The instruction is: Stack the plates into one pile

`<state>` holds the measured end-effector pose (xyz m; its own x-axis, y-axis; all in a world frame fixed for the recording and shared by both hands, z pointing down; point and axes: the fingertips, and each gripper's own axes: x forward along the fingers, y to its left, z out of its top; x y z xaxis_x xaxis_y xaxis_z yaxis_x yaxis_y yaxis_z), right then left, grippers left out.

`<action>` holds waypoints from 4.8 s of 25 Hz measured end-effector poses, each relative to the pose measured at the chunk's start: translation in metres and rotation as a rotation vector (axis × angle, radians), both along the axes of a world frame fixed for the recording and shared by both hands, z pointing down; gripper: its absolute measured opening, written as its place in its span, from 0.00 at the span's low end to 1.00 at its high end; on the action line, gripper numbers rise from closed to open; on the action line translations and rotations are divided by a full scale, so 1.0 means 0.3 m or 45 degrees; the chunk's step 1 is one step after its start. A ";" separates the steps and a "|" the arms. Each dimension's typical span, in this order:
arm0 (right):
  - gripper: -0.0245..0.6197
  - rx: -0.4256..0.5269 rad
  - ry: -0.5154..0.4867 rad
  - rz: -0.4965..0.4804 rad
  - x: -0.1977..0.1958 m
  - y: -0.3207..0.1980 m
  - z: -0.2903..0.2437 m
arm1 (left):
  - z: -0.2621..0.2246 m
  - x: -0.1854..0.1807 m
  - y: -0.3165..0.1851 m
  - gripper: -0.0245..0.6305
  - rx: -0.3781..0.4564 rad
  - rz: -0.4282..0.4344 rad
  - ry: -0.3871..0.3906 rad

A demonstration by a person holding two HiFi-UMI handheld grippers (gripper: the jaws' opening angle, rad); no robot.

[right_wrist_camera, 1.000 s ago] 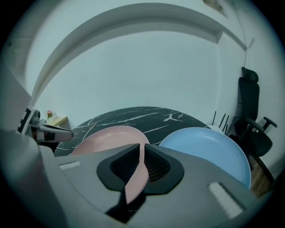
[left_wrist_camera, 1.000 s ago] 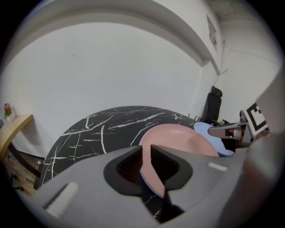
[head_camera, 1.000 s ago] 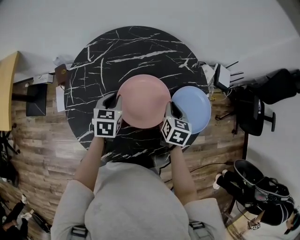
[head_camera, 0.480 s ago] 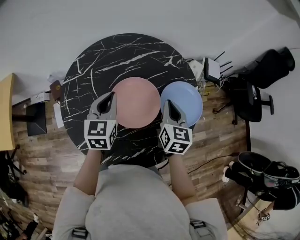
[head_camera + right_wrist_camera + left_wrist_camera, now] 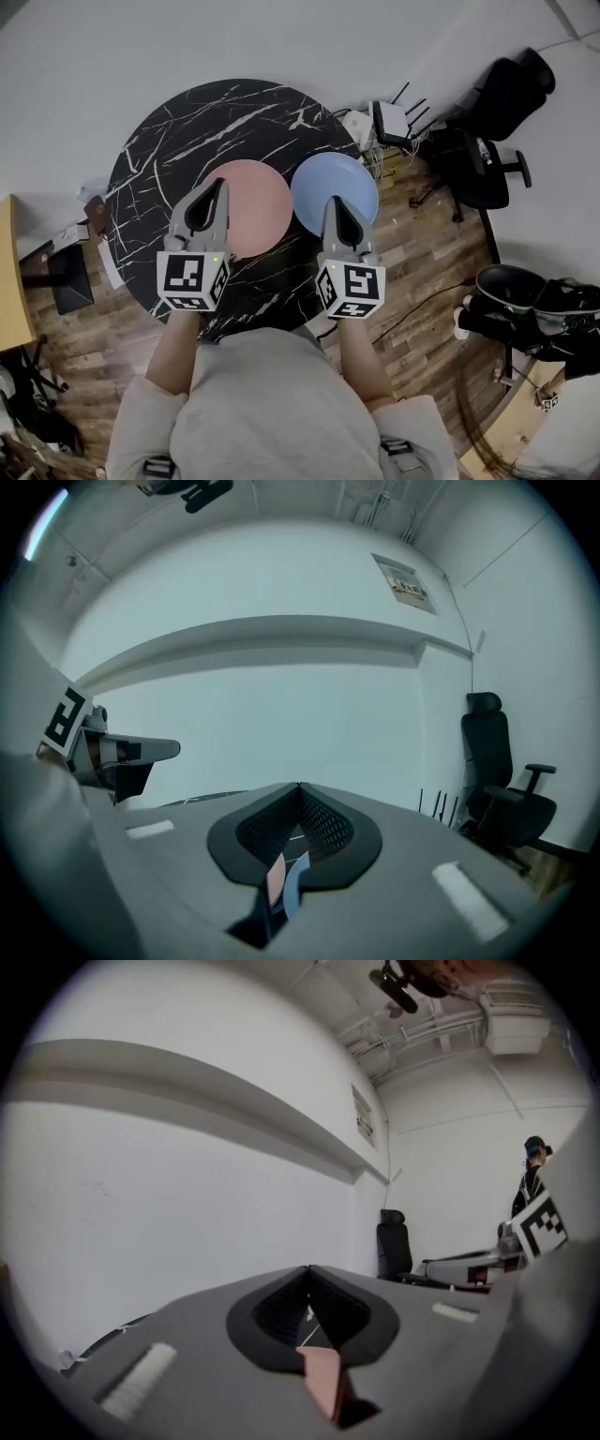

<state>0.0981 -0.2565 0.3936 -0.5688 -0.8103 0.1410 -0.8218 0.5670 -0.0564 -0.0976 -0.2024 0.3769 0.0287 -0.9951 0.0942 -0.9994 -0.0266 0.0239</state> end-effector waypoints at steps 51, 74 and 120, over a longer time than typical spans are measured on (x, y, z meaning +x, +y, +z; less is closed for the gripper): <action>0.06 -0.682 0.028 0.465 0.528 -0.185 0.452 | 0.528 0.438 -0.520 0.34 -0.827 0.651 -0.166; 0.17 -0.989 0.064 0.517 0.548 -0.226 0.761 | 0.832 0.465 -0.638 0.32 -1.101 0.658 -0.558; 0.08 -0.687 0.166 0.033 -0.077 -0.239 0.403 | 0.466 -0.216 -0.145 0.18 -0.889 -0.079 0.061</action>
